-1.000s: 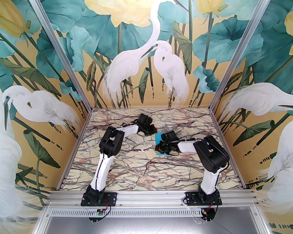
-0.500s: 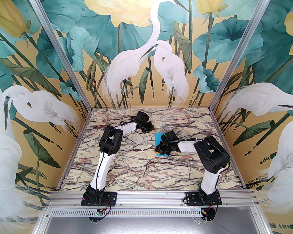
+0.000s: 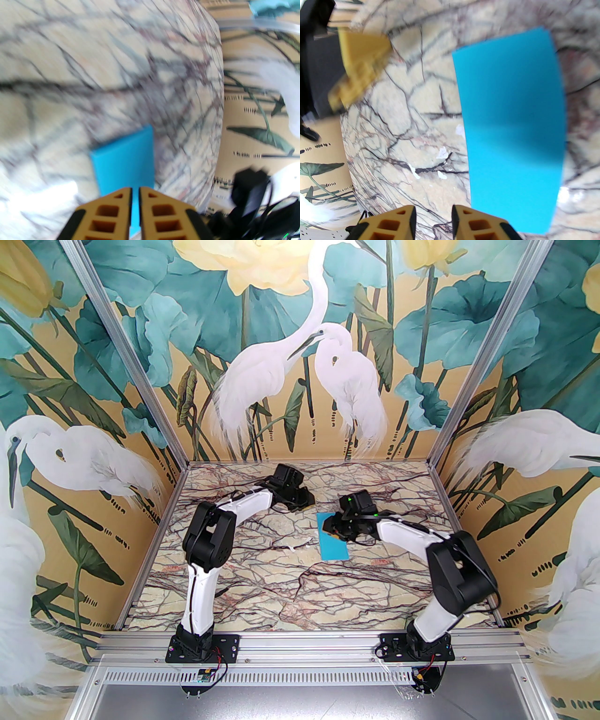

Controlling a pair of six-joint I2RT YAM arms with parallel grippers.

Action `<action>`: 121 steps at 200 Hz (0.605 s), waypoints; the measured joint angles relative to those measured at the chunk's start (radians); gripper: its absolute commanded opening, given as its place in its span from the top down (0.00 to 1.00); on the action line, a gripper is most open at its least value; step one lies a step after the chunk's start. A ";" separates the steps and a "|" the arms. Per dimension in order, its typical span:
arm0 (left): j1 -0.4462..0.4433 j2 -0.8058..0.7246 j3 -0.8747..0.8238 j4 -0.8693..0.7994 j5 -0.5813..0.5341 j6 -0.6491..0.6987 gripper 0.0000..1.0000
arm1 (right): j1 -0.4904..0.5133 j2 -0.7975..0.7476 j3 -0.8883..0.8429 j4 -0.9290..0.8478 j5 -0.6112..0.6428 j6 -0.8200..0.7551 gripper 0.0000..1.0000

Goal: Fold a paper plane with a square sheet of paper (fold left side to right side)

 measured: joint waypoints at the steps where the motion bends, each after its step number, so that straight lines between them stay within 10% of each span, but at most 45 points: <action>1: -0.002 0.000 -0.002 0.000 0.000 0.000 0.87 | -0.001 -0.003 -0.003 -0.001 0.001 0.000 0.69; 121: -0.069 0.099 -0.035 -0.008 -0.027 -0.006 0.88 | -0.060 -0.085 -0.225 -0.043 0.037 -0.007 0.68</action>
